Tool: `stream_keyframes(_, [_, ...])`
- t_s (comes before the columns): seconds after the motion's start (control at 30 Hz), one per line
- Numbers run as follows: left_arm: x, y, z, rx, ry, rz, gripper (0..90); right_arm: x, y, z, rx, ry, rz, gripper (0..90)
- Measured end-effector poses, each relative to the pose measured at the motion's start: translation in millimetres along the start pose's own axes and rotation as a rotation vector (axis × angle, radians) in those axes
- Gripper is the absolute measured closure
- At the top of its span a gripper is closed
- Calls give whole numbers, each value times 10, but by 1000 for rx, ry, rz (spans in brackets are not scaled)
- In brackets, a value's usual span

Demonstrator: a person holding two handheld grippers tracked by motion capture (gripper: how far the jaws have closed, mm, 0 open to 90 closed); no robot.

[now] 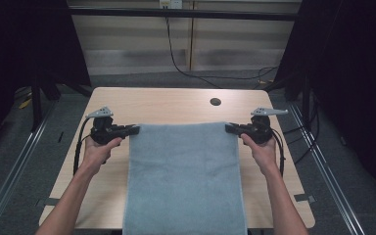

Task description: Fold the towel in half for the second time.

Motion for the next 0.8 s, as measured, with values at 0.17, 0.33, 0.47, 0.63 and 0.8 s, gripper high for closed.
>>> stream_keyframes(0.17, [-205,-19,27,-36,32,-12,819,-234,31,64,11,27,4,829])
stream_keyframes(0.33, [-390,-66,24,-52,52,-11,822,-388,102,78,42,28,1,831])
stream_keyframes(0.47, [-547,-77,51,-61,66,-14,824,-450,152,82,55,38,-9,832])
stream_keyframes(0.63, [-735,-64,103,-66,105,-19,825,-558,182,116,70,55,-13,834])
stream_keyframes(0.8, [-830,-1,161,-61,125,-41,827,-721,140,231,86,83,21,834])
Point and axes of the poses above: each handheld gripper's, and its own axes: z roughly backward along the jaws, x roughly out of its underside, y roughly to its right, the point moved 2 cm from there along -z, roughly forward along the jaws, and after that the axes turned 11 degrees about -y, right-handed, at the moved point
